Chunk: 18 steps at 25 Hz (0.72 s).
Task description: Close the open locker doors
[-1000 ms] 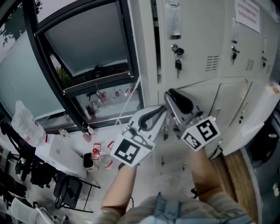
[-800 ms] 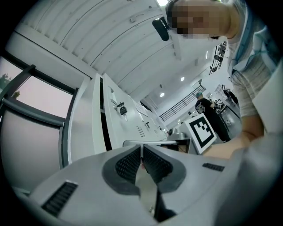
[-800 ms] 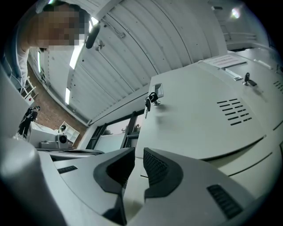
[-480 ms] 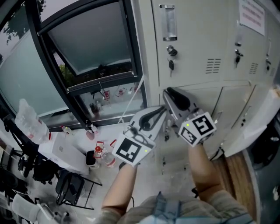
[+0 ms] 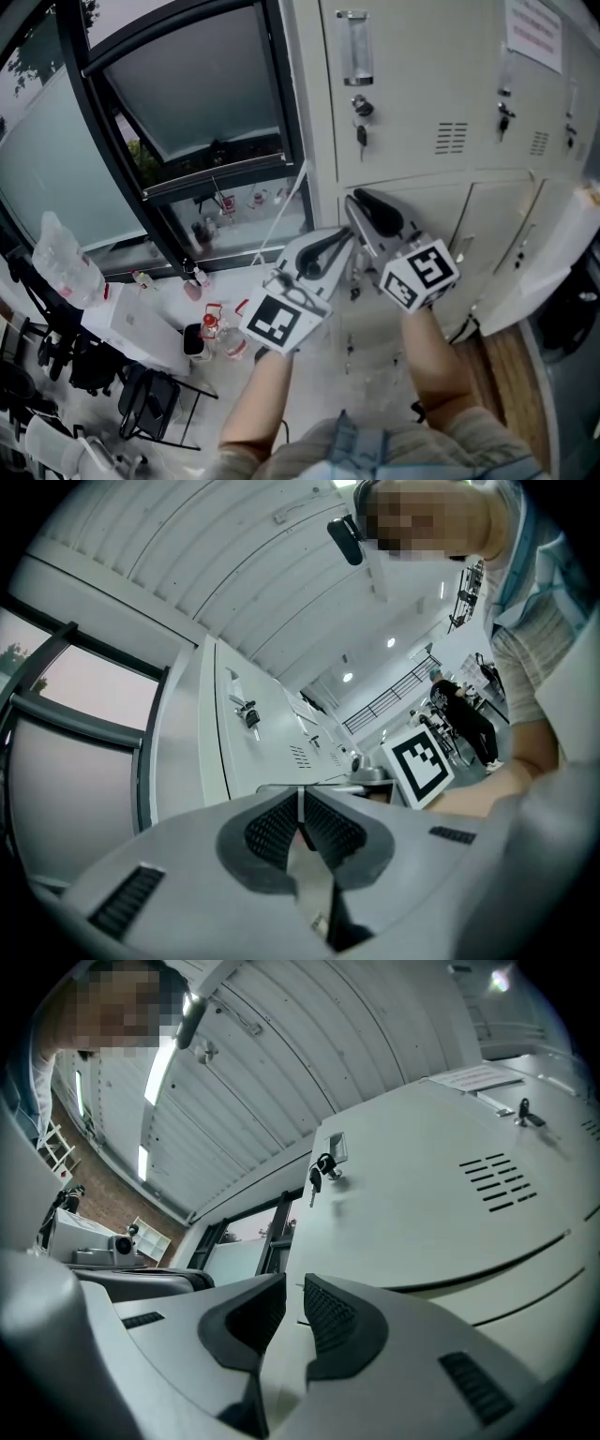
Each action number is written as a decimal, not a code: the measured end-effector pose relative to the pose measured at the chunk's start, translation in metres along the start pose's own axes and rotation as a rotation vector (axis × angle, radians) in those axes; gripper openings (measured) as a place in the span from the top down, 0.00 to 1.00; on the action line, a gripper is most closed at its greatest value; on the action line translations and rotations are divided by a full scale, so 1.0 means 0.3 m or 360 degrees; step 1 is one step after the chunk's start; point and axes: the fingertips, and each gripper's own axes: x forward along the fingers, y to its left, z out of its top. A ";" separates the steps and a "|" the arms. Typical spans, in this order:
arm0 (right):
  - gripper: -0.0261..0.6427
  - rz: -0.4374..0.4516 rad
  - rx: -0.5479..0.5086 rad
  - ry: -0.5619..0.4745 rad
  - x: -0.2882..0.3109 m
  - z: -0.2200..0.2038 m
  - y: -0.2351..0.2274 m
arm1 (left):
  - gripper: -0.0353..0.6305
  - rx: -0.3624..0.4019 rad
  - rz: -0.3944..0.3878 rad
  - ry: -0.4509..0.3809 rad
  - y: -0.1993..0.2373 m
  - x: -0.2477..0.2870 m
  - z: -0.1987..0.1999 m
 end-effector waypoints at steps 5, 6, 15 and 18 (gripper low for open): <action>0.87 0.0004 -0.0023 -0.0021 -0.056 0.018 0.025 | 0.94 -0.0037 -0.0018 -0.0060 -0.026 -0.011 0.017; 0.87 0.0003 -0.0028 -0.0022 -0.073 0.018 0.029 | 0.94 -0.0054 -0.0020 -0.0085 -0.032 -0.015 0.023; 0.87 0.0007 -0.0057 0.0054 -0.250 -0.043 0.123 | 0.94 -0.0171 -0.0098 -0.0162 -0.130 -0.069 -0.029; 0.87 0.0000 -0.0053 0.0088 -0.311 -0.080 0.161 | 0.94 -0.0224 -0.0135 -0.0134 -0.176 -0.086 -0.085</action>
